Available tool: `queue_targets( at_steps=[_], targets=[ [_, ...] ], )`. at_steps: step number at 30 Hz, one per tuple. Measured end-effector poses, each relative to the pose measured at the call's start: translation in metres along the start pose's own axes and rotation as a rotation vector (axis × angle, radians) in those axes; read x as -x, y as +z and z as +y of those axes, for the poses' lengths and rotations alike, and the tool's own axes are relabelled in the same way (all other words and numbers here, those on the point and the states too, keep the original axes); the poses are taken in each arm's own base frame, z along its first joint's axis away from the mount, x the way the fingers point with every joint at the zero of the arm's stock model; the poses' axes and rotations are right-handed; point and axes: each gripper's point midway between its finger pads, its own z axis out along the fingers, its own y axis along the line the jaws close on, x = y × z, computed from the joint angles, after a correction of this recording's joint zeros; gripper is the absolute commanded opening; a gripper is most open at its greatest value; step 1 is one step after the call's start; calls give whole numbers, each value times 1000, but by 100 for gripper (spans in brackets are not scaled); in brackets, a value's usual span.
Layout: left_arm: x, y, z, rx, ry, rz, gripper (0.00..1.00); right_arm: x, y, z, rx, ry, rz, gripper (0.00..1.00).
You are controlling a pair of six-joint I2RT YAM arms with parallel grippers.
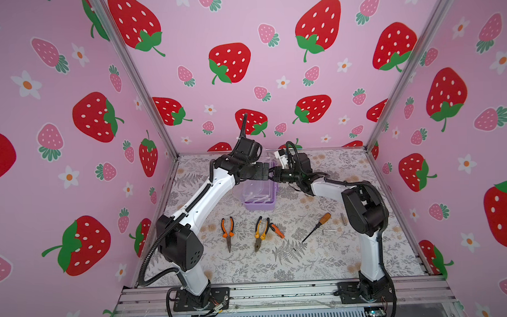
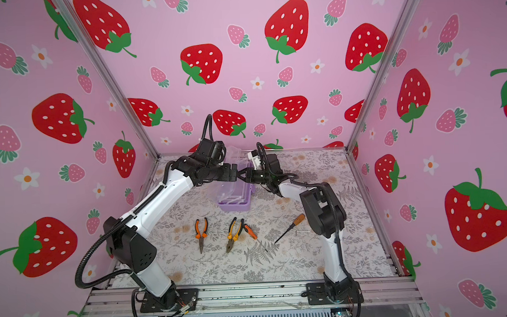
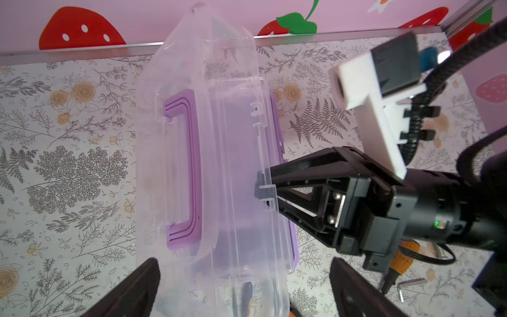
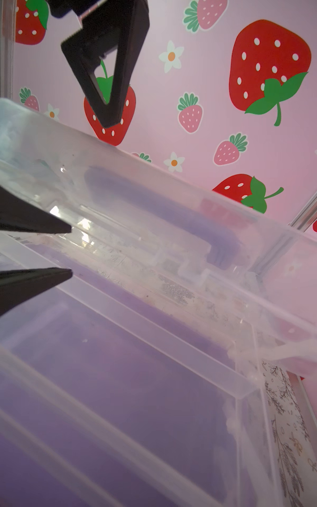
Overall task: Pack the tool kit
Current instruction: 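Lift the clear lid upward with the left gripper while the right gripper holds the box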
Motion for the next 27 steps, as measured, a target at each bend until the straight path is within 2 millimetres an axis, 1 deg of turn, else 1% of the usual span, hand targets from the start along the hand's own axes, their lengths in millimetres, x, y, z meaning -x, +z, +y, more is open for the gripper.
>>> queue_targets(
  at_steps=[6, 9, 14, 16, 24, 27],
  targets=[
    [-16, 14, -9, 72, 102, 80, 99, -1, 1, 0, 3, 2, 3, 26],
    [-24, 19, -7, 111, 140, 113, 99, -1, 1, 1, 3, 4, 4, 26],
    [-30, 26, 0, 162, 157, 135, 99, -1, 1, 1, 6, 8, 5, 26],
    [-31, 29, 4, 180, 161, 143, 94, -1, 1, 2, 7, 11, 5, 26],
    [-31, 31, 9, 212, 158, 142, 81, 1, 1, 4, 15, 10, 0, 26],
    [-29, 30, 14, 234, 151, 133, 72, 1, 1, 4, 16, 6, -1, 26]
  ],
)
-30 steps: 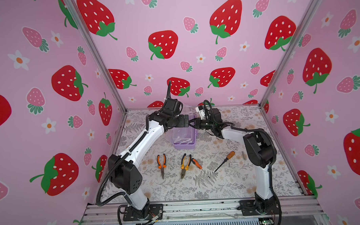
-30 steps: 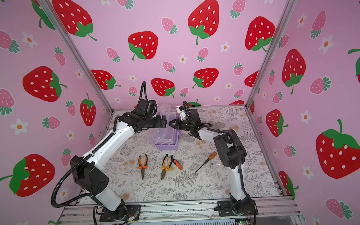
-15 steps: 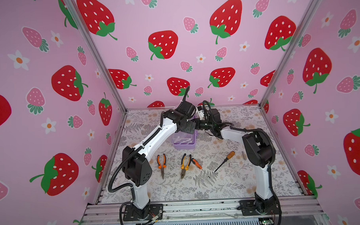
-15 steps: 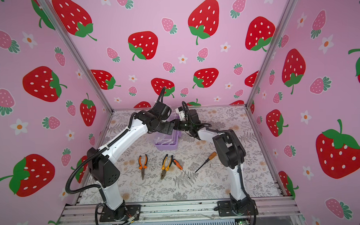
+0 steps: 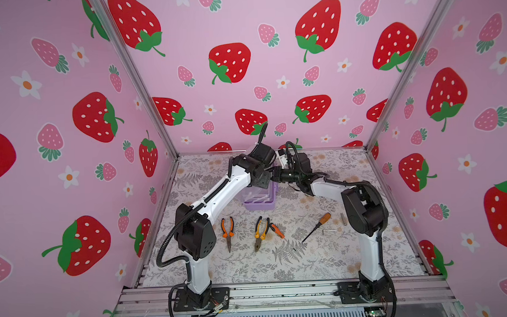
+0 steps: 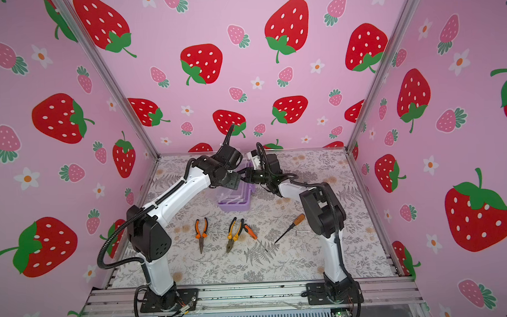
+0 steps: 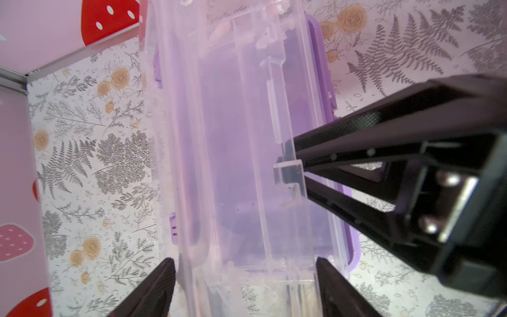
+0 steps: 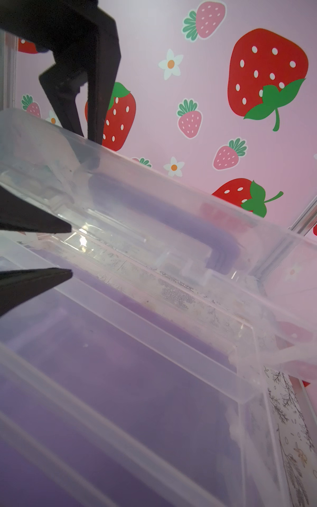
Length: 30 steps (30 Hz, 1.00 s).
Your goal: Pack the tool kit
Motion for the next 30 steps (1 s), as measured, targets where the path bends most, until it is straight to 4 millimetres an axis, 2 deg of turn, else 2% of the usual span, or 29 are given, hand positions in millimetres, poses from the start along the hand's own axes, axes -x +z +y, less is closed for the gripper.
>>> queue_targets(
  at_steps=[3, 7, 11, 15, 23, 27, 30],
  targets=[
    [6, -8, 12, 20, -34, -32, 65, 0, -2, -4, -11, -10, -5, 26],
    [9, -18, 28, 1, -94, -66, 61, -1, -11, -16, -56, -14, -18, 26],
    [8, -20, 43, -30, -157, -90, 61, 8, -25, -19, -111, -48, -51, 29],
    [6, -21, 58, -74, -228, -104, 61, 15, -42, -31, -197, -74, -77, 31],
    [0, -20, 82, -161, -352, -139, 61, 9, -60, -64, -373, -116, -55, 31],
    [-3, -16, 85, -201, -392, -142, 61, 1, -65, -78, -447, -123, -28, 37],
    [0, -14, 82, -240, -416, -151, 61, -4, -68, -87, -487, -127, -10, 38]
  ],
)
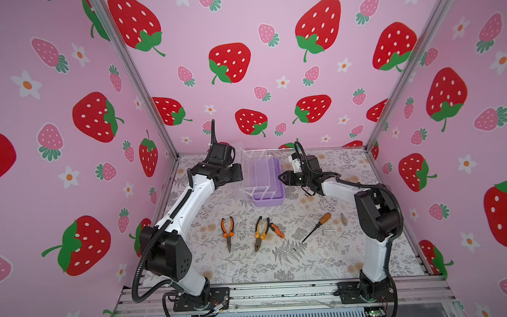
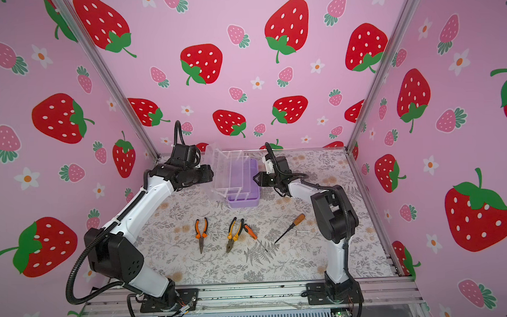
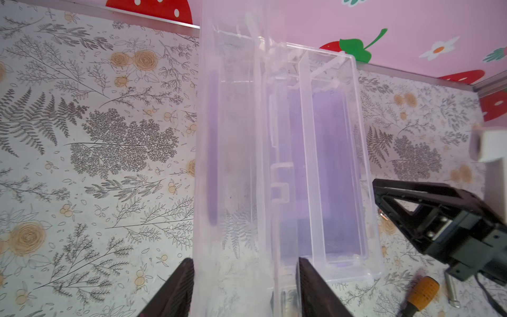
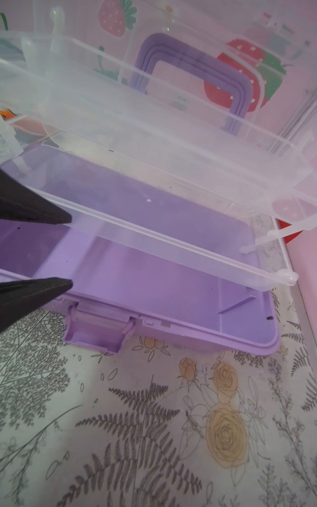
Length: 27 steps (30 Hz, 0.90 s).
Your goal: Pack the tool kit
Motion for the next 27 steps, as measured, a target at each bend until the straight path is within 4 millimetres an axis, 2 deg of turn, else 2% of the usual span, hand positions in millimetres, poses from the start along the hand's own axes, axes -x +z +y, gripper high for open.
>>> queue_targets(
  at_steps=[3, 9, 13, 21, 27],
  targets=[
    [-1, 3, 0, -27, -23, 3, 60, -8, 5, -9, -36, -8, 17, 38],
    [-3, 7, 11, -56, -82, 3, 60, -6, 7, -18, -79, -31, 3, 40],
    [-7, 9, 20, -82, -134, -3, 64, -8, 9, -24, -103, -37, 8, 40],
    [-27, 24, 43, -120, -267, 29, 67, -33, 19, -41, -139, -18, 77, 40],
    [-41, 37, 44, -154, -329, 46, 69, -35, 21, -42, -134, -13, 84, 40]
  ],
)
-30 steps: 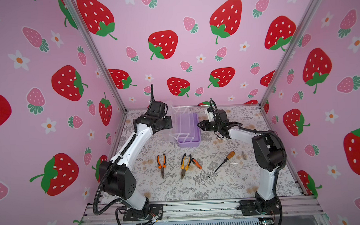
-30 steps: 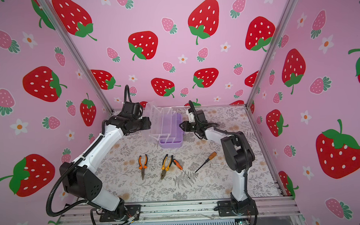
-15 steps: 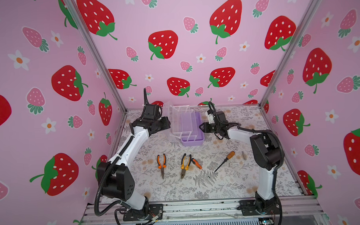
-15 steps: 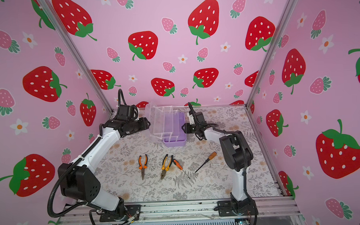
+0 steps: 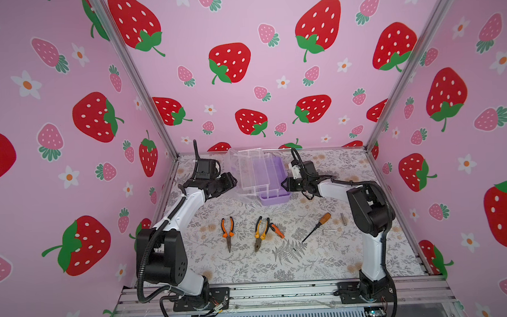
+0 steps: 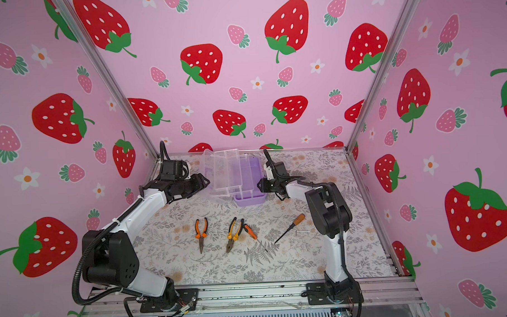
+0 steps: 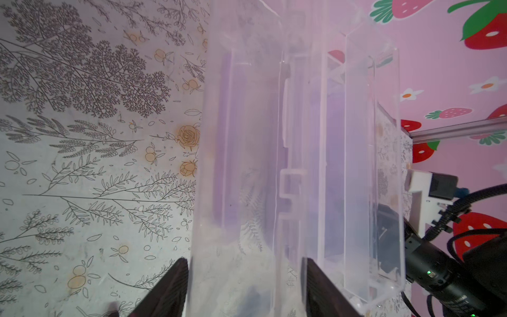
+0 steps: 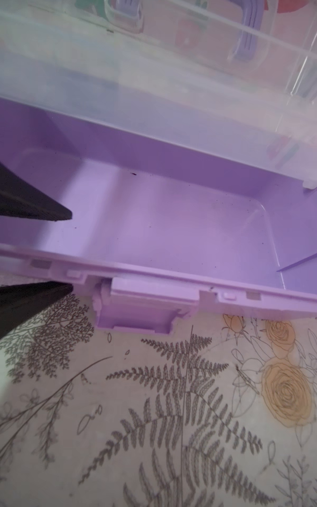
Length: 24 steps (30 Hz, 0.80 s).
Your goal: Pack the tool kit
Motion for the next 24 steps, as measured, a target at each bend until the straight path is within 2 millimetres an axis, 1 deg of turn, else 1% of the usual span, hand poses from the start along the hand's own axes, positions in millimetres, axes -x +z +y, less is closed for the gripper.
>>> queue_targets(
  at_steps=[8, 12, 15, 24],
  targets=[
    [-3, 14, 9, 8, -34, 9, 78, -3, 7, -5, -2, 10, 12, 37],
    [-5, 23, 18, 25, -61, 22, 84, -4, 7, -4, 2, 15, 14, 37],
    [-7, 26, 25, 42, -82, 26, 87, -4, 7, -4, 5, 17, 15, 38],
    [-8, 30, 31, 61, -111, 18, 90, -4, 8, -4, 11, 28, 16, 38]
  ],
)
